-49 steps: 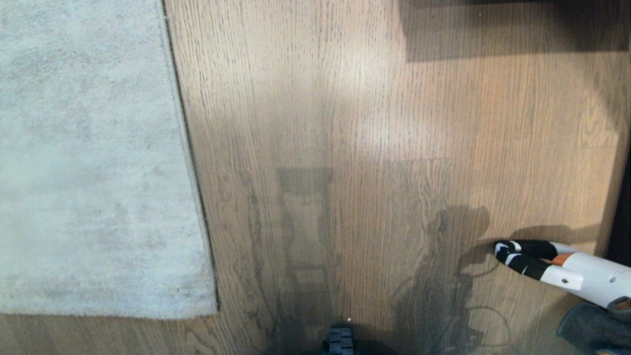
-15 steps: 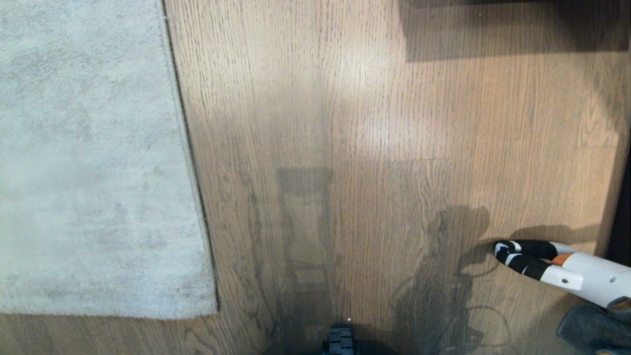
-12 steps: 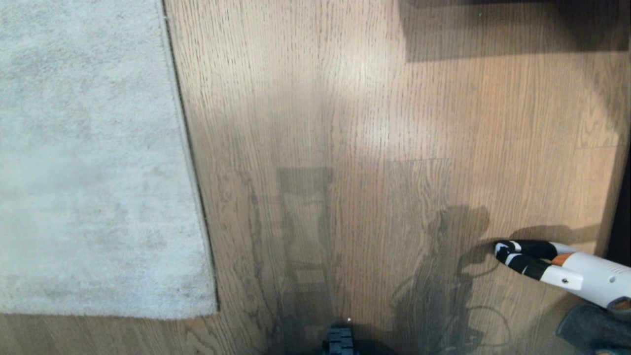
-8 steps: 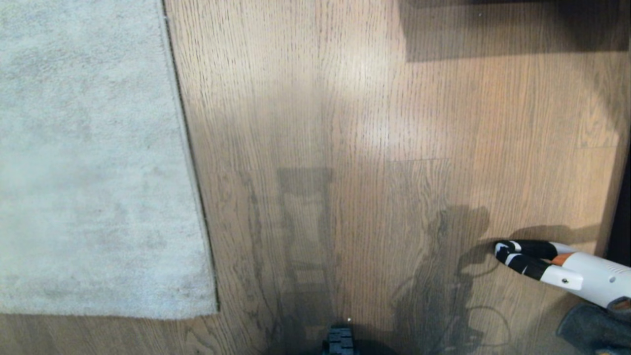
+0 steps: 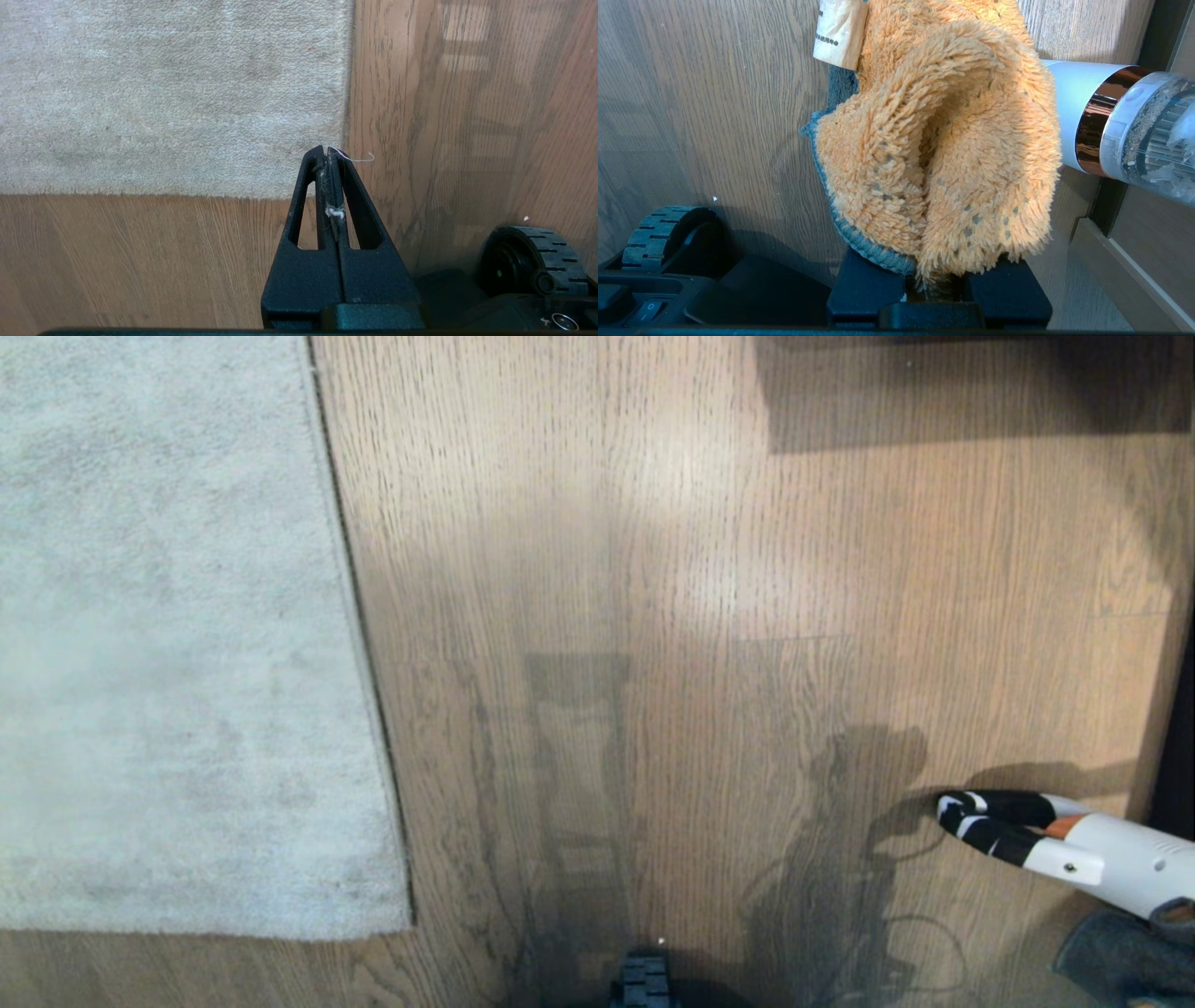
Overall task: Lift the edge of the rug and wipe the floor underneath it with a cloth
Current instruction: Lift up the carpet
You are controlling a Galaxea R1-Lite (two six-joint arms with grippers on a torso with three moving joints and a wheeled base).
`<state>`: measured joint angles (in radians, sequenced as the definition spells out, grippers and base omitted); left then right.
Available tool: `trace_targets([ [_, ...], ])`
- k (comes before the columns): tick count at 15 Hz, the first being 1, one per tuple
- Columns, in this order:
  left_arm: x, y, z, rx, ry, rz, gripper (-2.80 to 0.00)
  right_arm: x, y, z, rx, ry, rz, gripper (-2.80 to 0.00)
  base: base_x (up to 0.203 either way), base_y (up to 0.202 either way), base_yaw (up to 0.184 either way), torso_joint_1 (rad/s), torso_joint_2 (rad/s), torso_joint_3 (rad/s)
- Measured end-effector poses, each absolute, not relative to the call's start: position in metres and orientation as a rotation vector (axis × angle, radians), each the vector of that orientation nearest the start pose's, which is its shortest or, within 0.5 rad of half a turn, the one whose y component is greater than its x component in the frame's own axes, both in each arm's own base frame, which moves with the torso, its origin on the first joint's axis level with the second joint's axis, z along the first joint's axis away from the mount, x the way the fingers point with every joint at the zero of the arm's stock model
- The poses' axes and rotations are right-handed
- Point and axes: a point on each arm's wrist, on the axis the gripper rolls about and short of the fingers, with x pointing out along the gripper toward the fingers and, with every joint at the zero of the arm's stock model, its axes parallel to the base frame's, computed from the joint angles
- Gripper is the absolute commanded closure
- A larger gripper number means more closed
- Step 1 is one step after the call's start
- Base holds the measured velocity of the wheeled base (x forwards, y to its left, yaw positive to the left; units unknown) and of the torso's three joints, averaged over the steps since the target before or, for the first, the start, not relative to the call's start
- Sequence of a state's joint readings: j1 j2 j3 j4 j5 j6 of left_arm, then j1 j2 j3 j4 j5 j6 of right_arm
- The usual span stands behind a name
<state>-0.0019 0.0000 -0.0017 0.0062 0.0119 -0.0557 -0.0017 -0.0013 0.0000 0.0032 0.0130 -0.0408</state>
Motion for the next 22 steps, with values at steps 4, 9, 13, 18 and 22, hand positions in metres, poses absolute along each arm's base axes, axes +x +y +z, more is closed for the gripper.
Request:
trace_targets([
  [4,-0.023,0.0,0.075,-0.052,0.005,0.009,0.0,-0.023,0.0,0.075,-0.041,0.002,0.012,0.0,0.0,0.0,0.0,0.0,0.0,0.0],
  [9,-0.019,0.0,0.084,-0.055,0.16,0.012,0.0,-0.023,0.0,0.075,-0.04,0.002,0.012,0.0,0.0,0.0,0.0,0.0,0.0,0.0],
  [13,0.0,-0.001,0.097,-0.058,0.425,-0.031,0.0,-0.023,0.0,0.075,-0.041,0.001,0.012,0.0,0.0,0.0,0.0,0.0,0.0,0.0],
  [18,0.045,-0.006,0.113,-0.05,0.672,-0.144,0.0,-0.023,0.0,0.075,-0.041,0.001,0.011,0.0,0.0,0.0,0.0,0.0,0.0,0.0],
  [22,0.082,-0.02,0.116,-0.005,0.782,-0.265,0.0,-0.023,0.0,0.075,-0.041,0.002,0.012,0.0,0.0,0.0,0.0,0.0,0.0,0.0],
])
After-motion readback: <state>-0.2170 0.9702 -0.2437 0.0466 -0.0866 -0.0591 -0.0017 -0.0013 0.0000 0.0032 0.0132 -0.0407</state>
